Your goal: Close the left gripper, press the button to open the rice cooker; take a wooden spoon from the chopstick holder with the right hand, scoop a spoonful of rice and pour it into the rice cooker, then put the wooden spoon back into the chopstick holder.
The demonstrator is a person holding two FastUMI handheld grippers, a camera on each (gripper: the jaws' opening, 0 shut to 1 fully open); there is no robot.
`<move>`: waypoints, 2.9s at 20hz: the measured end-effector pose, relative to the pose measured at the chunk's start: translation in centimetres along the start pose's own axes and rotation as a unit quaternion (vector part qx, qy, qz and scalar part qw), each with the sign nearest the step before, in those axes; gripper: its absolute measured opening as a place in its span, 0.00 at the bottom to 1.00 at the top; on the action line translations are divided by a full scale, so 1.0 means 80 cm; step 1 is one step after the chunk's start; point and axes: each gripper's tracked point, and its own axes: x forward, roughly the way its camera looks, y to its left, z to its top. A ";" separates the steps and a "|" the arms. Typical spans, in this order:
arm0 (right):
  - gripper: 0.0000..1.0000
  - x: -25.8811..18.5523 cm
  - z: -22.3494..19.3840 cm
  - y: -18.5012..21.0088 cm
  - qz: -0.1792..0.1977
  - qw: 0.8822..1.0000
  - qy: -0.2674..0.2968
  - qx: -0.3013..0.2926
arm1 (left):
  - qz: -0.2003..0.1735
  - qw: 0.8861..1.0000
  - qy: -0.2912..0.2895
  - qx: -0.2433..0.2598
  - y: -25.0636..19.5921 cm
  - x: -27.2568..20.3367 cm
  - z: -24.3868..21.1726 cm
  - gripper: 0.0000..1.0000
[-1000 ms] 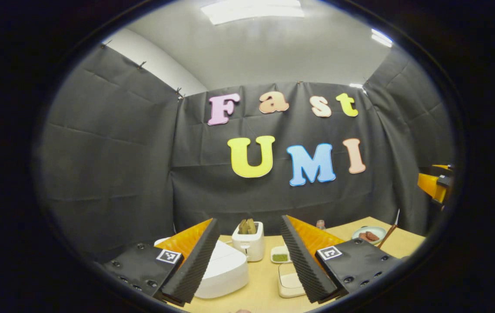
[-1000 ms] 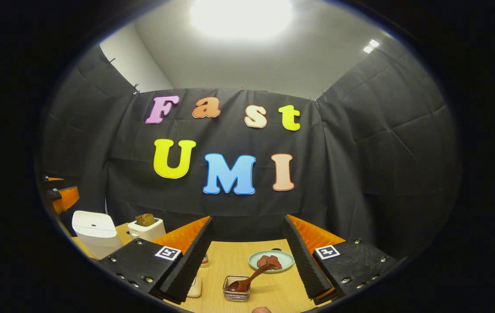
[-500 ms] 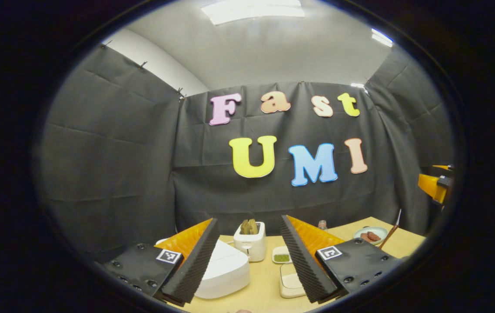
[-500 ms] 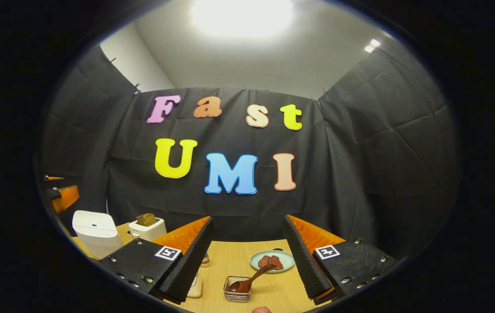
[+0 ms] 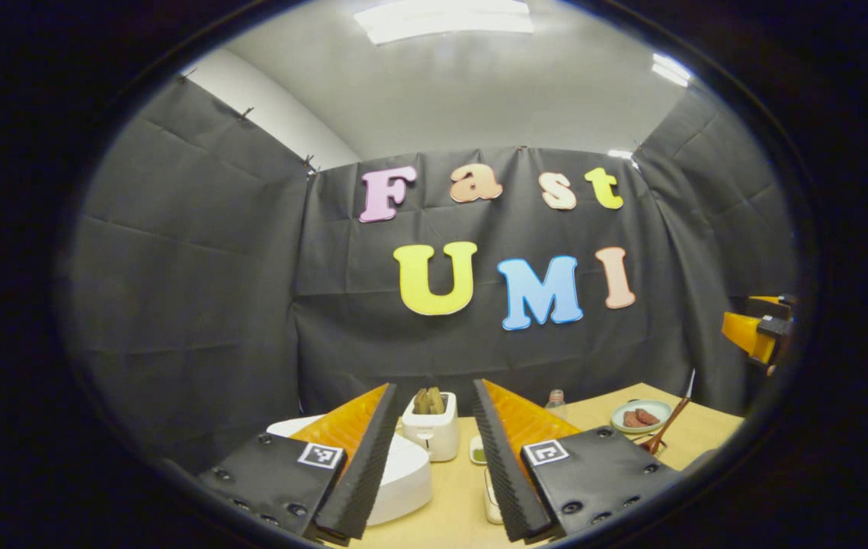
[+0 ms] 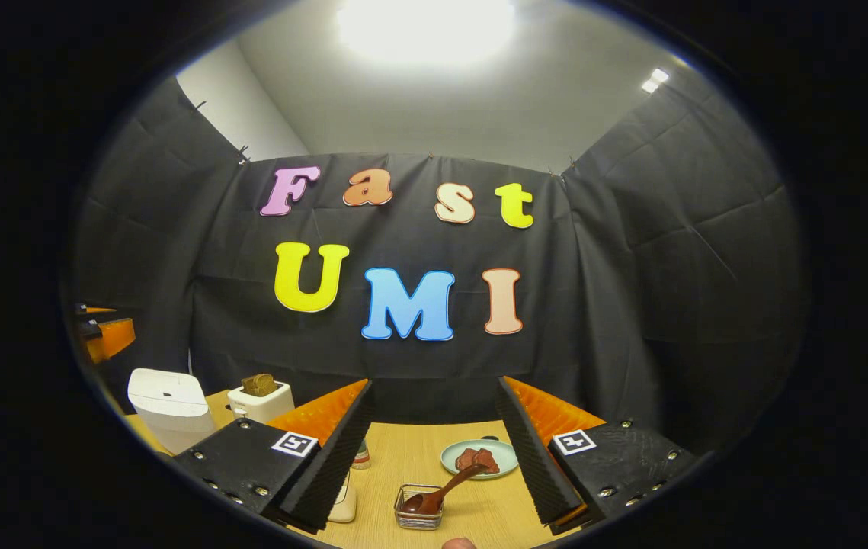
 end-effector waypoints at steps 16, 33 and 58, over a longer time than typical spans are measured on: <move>0.96 -0.003 -0.002 0.017 -0.008 1.000 0.002 -0.004 | 0.031 0.999 0.003 -0.023 0.075 0.030 -0.010 0.09; 0.96 -0.031 -0.017 0.025 -0.079 0.996 0.025 -0.029 | 0.012 0.992 0.111 -0.056 0.168 0.140 -0.146 0.09; 0.96 -0.038 -0.031 0.036 -0.095 0.993 0.045 -0.049 | 0.030 0.969 0.227 -0.090 0.195 0.166 -0.303 0.09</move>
